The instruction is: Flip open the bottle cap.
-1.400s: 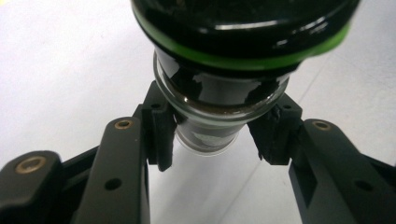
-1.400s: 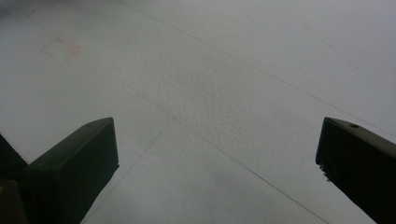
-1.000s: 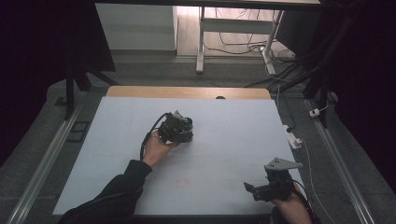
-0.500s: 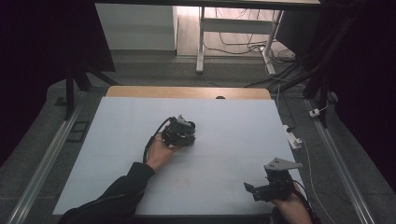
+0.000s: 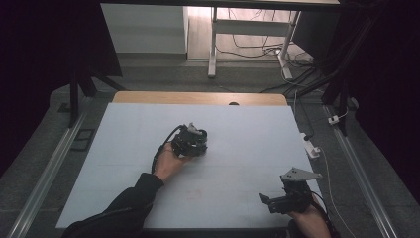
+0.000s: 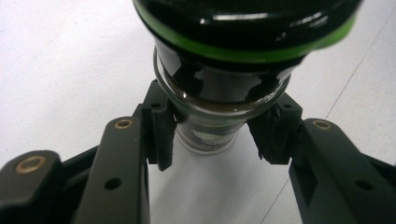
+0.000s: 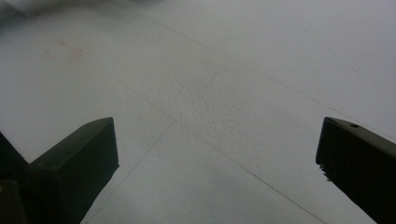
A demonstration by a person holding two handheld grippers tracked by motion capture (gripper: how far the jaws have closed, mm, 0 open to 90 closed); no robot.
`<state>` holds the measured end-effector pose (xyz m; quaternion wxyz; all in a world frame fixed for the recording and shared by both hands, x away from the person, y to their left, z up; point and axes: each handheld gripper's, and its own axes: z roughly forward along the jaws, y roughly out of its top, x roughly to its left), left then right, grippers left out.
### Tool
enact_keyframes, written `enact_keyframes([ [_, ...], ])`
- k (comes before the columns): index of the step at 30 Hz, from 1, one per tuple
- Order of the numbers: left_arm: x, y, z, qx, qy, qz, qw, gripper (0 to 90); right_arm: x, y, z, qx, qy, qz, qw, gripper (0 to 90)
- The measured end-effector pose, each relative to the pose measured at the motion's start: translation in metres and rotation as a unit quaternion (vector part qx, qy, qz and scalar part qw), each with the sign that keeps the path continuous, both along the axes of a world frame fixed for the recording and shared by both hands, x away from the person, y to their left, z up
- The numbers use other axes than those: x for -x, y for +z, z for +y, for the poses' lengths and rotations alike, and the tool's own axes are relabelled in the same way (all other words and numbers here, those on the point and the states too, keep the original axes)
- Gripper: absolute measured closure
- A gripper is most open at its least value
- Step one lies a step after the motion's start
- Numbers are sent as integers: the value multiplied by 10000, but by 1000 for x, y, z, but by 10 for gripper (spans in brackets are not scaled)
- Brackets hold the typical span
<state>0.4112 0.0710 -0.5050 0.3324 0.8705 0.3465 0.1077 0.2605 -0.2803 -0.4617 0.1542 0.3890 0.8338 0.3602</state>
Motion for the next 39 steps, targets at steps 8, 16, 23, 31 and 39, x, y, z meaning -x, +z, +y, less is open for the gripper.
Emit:
enact_keyframes([
  [8, 0, -1, 0, 0, -8, -33, 10000, 540, 0, 1, -1, -106, 40, -13, 9999, 0],
  [16, 1, -1, 0, 10, -9, -49, 10000, 540, -2, 4, 1, -307, 128, 0, 9994, 0],
  [23, 1, -2, 1, 40, -21, -71, 10000, 540, -5, 11, 9, -473, 213, -113, 9986, 0],
  [31, 2, -2, 1, 57, 0, -98, 9999, 540, -14, 19, 24, -541, 411, -189, 9975, 0],
  [39, 2, -3, 1, 75, 3, -121, 9999, 540, -26, 25, 42, -748, 792, 6, 9941, 24],
])
